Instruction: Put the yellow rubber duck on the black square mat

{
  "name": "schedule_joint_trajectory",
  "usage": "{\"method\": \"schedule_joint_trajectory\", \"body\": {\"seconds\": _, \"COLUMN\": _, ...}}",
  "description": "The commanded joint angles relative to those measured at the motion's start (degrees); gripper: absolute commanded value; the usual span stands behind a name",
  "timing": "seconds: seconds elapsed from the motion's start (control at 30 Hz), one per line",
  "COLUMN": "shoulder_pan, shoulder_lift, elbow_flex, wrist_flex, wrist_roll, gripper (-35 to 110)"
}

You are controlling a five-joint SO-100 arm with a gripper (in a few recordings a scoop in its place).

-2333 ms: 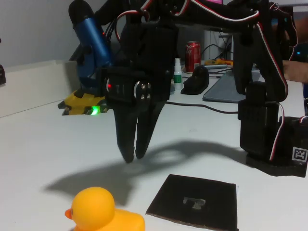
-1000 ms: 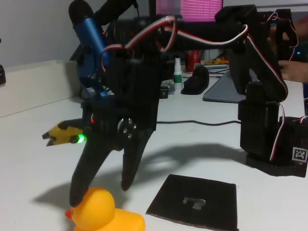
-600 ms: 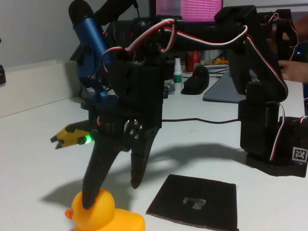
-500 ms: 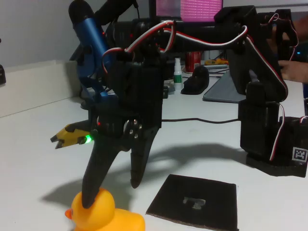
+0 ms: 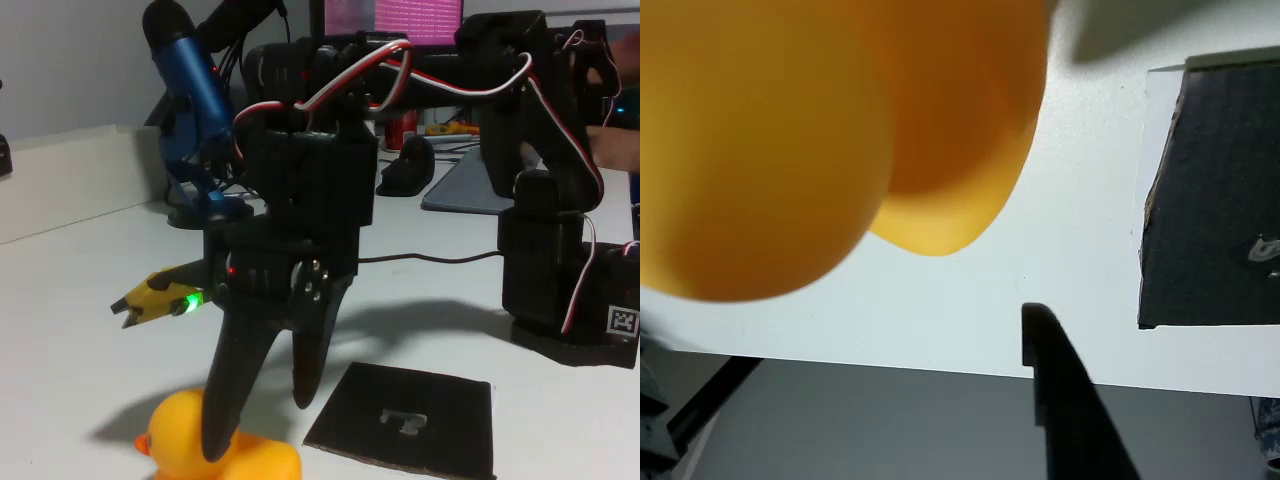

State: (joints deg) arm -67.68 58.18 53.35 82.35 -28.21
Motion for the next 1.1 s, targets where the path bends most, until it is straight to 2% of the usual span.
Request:
{"method": "schedule_joint_trajectory", "body": {"seconds": 0.0, "shoulder_pan": -0.97, "shoulder_lift": 1.05, "elbow_flex": -1.49, "wrist_flex": 0.0, "wrist_roll": -0.18, "gripper": 42}}
{"method": "schedule_joint_trajectory", "body": {"seconds": 0.2, "shoulder_pan": 4.66, "shoulder_lift": 1.32, "elbow_flex": -1.49, "wrist_flex": -4.31, "wrist_roll": -0.18, "gripper": 42}}
{"method": "schedule_joint_trajectory", "body": {"seconds": 1.07, "shoulder_pan": 4.75, "shoulder_lift": -2.2, "elbow_flex": -6.77, "wrist_flex": -4.92, "wrist_roll": -0.53, "gripper": 42}}
